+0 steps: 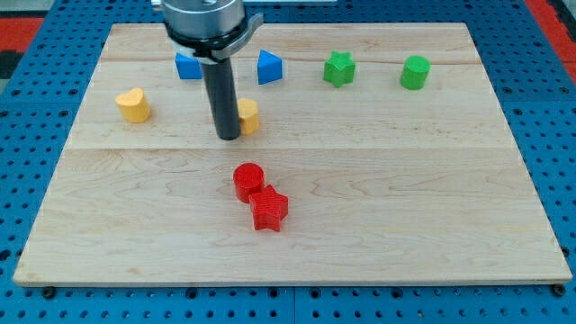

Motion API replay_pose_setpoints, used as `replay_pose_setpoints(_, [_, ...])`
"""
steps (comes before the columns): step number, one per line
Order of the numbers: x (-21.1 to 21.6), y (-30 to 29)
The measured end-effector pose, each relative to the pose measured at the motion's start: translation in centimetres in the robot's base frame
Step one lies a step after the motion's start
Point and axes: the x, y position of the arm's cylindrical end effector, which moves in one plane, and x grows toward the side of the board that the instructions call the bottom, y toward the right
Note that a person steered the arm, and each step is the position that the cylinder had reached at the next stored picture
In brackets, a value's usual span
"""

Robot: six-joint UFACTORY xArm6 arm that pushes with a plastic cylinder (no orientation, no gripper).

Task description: Push yellow hexagon to the bottom of blue triangle

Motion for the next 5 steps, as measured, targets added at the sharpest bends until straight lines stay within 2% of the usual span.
replay_pose_setpoints(3, [-6.1,-1.1])
replay_pose_setpoints(5, [-6.4,-2.3])
